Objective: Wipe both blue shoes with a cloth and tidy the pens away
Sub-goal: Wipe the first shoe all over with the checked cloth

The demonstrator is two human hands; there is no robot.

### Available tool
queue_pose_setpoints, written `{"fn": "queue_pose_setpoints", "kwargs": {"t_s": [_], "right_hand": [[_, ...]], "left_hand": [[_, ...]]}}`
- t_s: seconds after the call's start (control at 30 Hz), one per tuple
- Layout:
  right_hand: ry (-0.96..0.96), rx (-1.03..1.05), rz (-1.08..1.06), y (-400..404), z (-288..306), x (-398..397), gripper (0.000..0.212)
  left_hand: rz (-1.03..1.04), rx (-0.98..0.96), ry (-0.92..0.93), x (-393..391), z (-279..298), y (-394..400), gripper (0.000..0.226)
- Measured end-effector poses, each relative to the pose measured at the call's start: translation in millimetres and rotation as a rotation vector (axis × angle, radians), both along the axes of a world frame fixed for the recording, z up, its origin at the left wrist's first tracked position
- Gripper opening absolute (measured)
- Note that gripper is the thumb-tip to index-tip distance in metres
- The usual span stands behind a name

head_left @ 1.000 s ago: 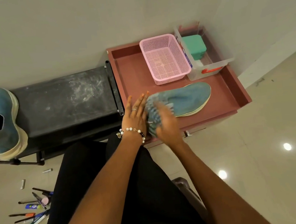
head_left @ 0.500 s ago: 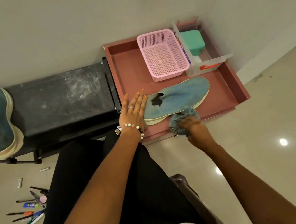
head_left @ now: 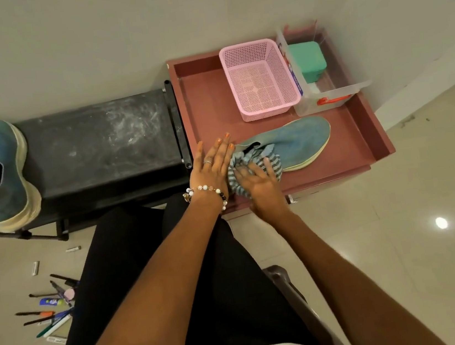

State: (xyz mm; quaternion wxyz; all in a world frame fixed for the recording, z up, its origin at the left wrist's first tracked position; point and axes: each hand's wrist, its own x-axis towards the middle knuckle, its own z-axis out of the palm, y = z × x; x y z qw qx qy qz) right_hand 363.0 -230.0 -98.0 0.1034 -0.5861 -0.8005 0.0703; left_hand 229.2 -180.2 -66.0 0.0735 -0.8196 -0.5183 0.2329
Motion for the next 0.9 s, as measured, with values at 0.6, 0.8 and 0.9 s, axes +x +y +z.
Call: {"fn": "queue_pose_setpoints", "kwargs": {"t_s": [0.6,0.8,0.9], "right_hand": [[0.763,0.089,-0.958,27,30,47,0.016],[0.043,-0.078,-0.228,-5,4,-17,0.051],[-0.136,-0.028,-0.069,-2,2,5,0.054]], "left_hand": [[0.038,-0.062,-0.112,-2,-3,2,0.091],[0.028,-0.022,-0.067,-1,-2,1,0.077],[0.032,-0.018,-0.047,0,-3,1,0.073]]}}
